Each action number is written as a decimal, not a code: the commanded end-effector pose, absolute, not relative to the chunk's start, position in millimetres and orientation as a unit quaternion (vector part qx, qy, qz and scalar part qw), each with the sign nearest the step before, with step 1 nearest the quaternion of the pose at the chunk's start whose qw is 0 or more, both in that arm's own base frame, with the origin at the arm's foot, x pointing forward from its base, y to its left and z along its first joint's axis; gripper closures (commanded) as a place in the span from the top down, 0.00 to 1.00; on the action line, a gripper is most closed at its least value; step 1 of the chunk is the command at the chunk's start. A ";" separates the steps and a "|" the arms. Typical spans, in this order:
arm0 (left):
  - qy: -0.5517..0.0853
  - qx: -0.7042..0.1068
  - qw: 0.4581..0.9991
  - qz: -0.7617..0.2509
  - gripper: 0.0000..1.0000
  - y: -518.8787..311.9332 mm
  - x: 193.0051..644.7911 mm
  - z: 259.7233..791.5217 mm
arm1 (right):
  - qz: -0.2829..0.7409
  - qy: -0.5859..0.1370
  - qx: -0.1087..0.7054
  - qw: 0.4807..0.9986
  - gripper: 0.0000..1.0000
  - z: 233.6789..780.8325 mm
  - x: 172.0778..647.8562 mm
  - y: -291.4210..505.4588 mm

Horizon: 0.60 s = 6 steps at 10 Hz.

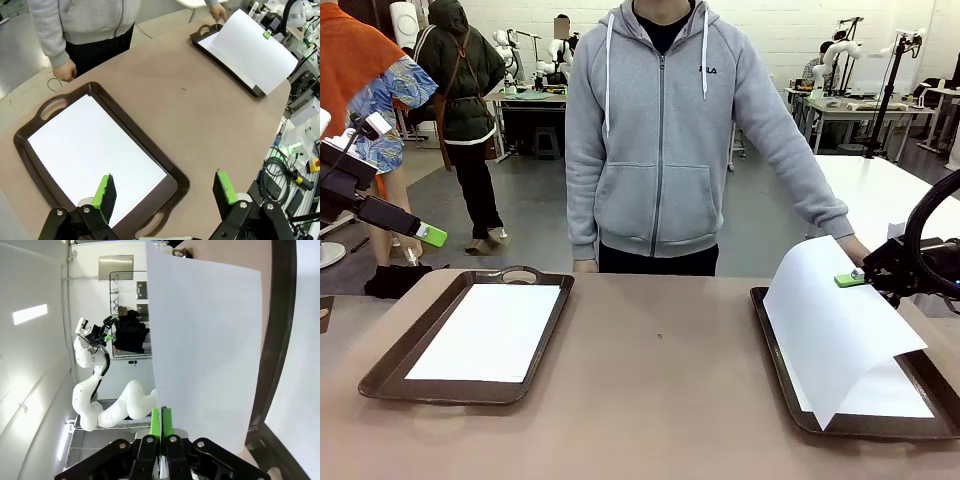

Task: Sort the A4 documents.
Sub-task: Place the A4 Paper in the designated Handle tray.

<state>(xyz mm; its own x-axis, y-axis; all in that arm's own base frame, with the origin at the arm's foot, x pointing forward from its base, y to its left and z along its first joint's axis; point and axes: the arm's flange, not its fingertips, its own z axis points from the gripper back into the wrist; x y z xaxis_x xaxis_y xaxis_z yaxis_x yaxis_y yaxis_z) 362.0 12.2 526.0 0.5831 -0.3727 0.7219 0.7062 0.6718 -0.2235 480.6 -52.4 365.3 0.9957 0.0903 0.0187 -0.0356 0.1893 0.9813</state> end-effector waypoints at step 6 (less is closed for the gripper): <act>-0.331 -0.256 0.851 -0.317 1.00 12.3 362.5 525.5 | 0.008 -0.036 0.663 0.748 0.01 327.8 498.9 -83.3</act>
